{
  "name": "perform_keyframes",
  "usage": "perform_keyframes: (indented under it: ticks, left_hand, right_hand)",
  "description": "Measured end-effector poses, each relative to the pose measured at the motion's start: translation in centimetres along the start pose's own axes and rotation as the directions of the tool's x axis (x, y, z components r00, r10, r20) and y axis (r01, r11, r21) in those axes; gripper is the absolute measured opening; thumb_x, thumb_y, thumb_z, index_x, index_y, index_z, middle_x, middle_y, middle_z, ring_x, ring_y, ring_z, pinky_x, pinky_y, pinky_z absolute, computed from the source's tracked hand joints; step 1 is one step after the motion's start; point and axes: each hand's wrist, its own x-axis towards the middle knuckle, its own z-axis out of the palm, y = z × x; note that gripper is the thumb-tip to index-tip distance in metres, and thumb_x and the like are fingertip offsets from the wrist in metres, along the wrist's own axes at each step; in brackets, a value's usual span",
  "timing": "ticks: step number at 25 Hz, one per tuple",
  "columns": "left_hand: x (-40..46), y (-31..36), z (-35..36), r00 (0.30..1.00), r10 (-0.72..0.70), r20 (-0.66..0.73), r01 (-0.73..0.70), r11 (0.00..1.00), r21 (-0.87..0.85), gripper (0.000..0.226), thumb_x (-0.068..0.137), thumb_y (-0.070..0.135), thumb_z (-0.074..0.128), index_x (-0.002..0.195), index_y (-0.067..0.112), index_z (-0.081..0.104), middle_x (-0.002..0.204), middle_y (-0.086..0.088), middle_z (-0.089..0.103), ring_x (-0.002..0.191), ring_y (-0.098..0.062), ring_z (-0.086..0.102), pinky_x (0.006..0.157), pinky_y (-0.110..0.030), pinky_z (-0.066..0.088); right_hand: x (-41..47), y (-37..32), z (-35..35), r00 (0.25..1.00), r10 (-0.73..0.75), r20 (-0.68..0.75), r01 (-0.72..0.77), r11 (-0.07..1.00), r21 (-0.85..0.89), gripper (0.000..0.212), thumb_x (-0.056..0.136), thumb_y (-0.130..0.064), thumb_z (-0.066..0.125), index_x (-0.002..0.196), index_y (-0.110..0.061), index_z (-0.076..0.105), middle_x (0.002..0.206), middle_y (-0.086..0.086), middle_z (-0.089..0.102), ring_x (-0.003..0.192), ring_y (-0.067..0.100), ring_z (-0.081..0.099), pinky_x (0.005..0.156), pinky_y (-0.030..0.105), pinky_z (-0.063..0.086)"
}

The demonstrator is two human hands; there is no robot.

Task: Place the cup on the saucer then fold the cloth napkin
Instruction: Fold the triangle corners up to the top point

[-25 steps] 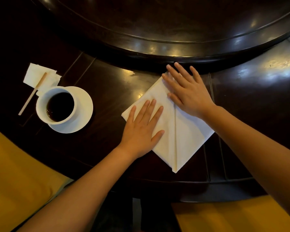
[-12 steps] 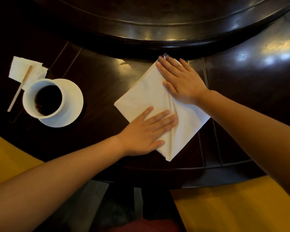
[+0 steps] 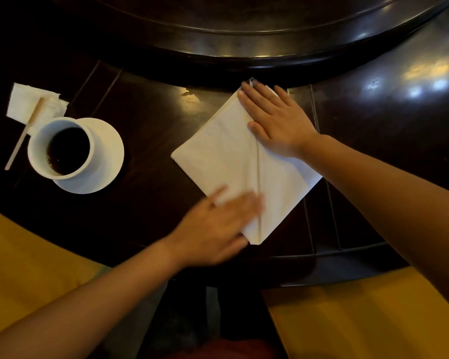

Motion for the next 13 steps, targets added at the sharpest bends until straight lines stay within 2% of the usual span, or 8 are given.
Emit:
perform_keyframes:
  ticks: [1, 2, 3, 5, 8, 11, 13]
  left_hand:
    - [1.8, -1.2, -0.4, 0.977, -0.195, -0.086, 0.198, 0.980, 0.022, 0.057, 0.098, 0.041, 0.018, 0.144, 0.008, 0.022, 0.150, -0.009, 0.026, 0.140, -0.019, 0.020, 0.113, -0.041, 0.005]
    - [3.9, -2.3, -0.9, 0.916, -0.378, -0.136, 0.387, 0.921, 0.042, 0.060, 0.097, 0.043, 0.016, 0.145, 0.008, 0.016, 0.153, -0.010, 0.022, 0.141, -0.020, 0.016, 0.113, -0.042, 0.001]
    - [5.8, -3.2, -1.1, 0.857, -0.496, -0.137, 0.510, 0.856, 0.089, 0.063, 0.096, 0.046, 0.014, 0.147, 0.008, 0.009, 0.155, -0.011, 0.016, 0.143, -0.022, 0.010, 0.114, -0.043, -0.003]
    - [8.4, -3.6, -0.3, 0.802, -0.594, -0.053, 0.593, 0.785, 0.179, 0.066, 0.096, 0.049, 0.012, 0.147, 0.011, -0.004, 0.158, -0.010, 0.003, 0.144, -0.022, -0.001, 0.113, -0.044, -0.008]
    - [9.0, -4.0, 1.0, 0.715, -0.699, 0.031, 0.685, 0.709, 0.166, 0.066, 0.097, 0.046, 0.014, 0.147, 0.011, -0.011, 0.158, -0.007, -0.009, 0.143, -0.018, -0.010, 0.113, -0.044, -0.009]
    - [7.4, -4.8, 1.4, 0.611, -0.790, -0.042, 0.786, 0.600, 0.152, 0.066, 0.096, 0.045, 0.014, 0.147, 0.011, -0.010, 0.158, -0.006, -0.009, 0.143, -0.017, -0.009, 0.113, -0.046, -0.005]
    - [6.0, -4.7, 1.1, 0.518, -0.851, -0.090, 0.854, 0.507, 0.114, 0.066, 0.097, 0.045, 0.017, 0.147, 0.010, -0.009, 0.158, -0.007, -0.008, 0.144, -0.017, -0.009, 0.113, -0.046, -0.004]
  right_hand:
    - [0.0, 0.0, 0.0, 1.000, -0.001, 0.000, 0.001, 1.000, -0.001, 0.062, 0.093, -0.047, 0.005, 0.148, -0.017, 0.001, 0.158, 0.003, 0.001, 0.144, 0.018, -0.005, 0.117, 0.040, -0.002]
    - [0.0, -0.1, 0.0, 1.000, 0.001, 0.002, -0.001, 1.000, -0.005, 0.061, 0.094, -0.046, 0.007, 0.148, -0.017, 0.001, 0.158, 0.003, 0.001, 0.144, 0.018, -0.005, 0.117, 0.040, -0.002]
    - [0.1, -0.1, 0.0, 1.000, 0.005, 0.000, -0.005, 1.000, -0.010, 0.060, 0.095, -0.045, 0.008, 0.148, -0.017, 0.001, 0.158, 0.003, 0.001, 0.144, 0.018, -0.006, 0.116, 0.039, -0.003]
    - [0.0, -0.1, 0.1, 1.000, 0.003, -0.012, -0.003, 1.000, -0.023, 0.058, 0.097, -0.043, 0.011, 0.148, -0.017, 0.002, 0.158, 0.003, 0.001, 0.143, 0.017, -0.006, 0.116, 0.038, -0.004]
    - [0.0, -0.1, 0.2, 1.000, 0.003, -0.007, -0.003, 0.999, -0.033, 0.058, 0.097, -0.043, 0.012, 0.148, -0.017, 0.001, 0.158, 0.002, 0.001, 0.143, 0.017, -0.007, 0.115, 0.037, -0.005]
    - [0.0, -0.1, 0.2, 1.000, 0.009, -0.006, -0.009, 1.000, -0.022, 0.059, 0.096, -0.044, 0.010, 0.148, -0.018, -0.001, 0.158, 0.002, -0.001, 0.143, 0.016, -0.008, 0.116, 0.038, -0.004]
    - [0.0, -0.1, 0.2, 1.000, 0.010, 0.004, -0.010, 1.000, -0.021, 0.059, 0.096, -0.045, 0.009, 0.148, -0.019, -0.002, 0.158, 0.002, -0.001, 0.143, 0.017, -0.008, 0.117, 0.039, -0.004]
